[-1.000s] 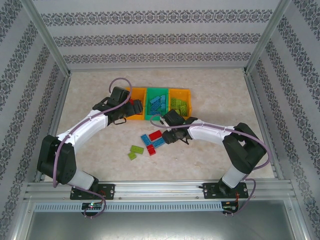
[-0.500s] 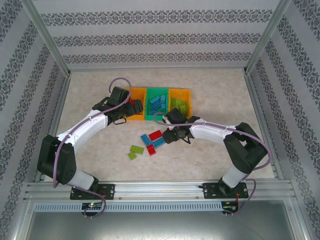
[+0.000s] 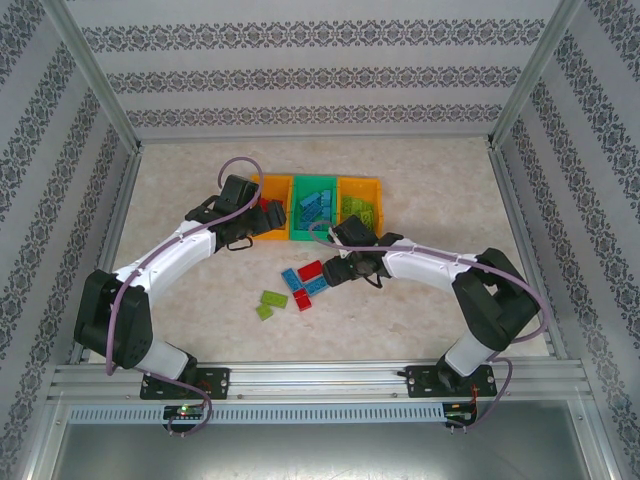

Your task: Sort the legos into containers by color

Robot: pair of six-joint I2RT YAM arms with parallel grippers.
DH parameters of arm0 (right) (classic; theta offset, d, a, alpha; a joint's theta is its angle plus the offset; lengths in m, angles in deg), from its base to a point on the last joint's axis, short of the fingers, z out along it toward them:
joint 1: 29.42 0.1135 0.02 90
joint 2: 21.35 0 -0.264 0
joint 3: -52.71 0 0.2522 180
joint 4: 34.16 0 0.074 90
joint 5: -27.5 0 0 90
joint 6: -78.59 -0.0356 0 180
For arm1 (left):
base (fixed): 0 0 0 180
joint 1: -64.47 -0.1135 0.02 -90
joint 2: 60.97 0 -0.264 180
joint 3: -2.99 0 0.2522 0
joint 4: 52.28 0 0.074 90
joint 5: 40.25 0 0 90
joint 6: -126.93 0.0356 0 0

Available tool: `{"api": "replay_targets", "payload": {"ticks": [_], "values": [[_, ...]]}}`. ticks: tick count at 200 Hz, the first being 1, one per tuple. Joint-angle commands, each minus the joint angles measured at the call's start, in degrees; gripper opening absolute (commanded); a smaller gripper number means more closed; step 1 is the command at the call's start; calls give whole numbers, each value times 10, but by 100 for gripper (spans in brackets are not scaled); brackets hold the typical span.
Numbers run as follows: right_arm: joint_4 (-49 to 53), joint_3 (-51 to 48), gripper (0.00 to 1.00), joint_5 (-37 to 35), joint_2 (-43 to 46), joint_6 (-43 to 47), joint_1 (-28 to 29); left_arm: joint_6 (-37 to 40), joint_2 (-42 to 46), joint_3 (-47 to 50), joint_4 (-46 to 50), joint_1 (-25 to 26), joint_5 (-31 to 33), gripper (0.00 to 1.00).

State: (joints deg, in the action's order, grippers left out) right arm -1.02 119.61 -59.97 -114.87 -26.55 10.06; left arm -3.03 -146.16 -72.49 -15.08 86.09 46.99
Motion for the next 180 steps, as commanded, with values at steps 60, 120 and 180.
{"api": "replay_targets", "payload": {"ticks": [60,120,180], "values": [[21,54,74,13,-59,-45,-9,-2,0,11,-14,-7,7,99],[34,67,69,13,-84,-79,-2,6,0,10,-11,-8,12,99],[32,79,65,7,-101,-103,10,6,-3,14,-14,-9,12,99]]}}
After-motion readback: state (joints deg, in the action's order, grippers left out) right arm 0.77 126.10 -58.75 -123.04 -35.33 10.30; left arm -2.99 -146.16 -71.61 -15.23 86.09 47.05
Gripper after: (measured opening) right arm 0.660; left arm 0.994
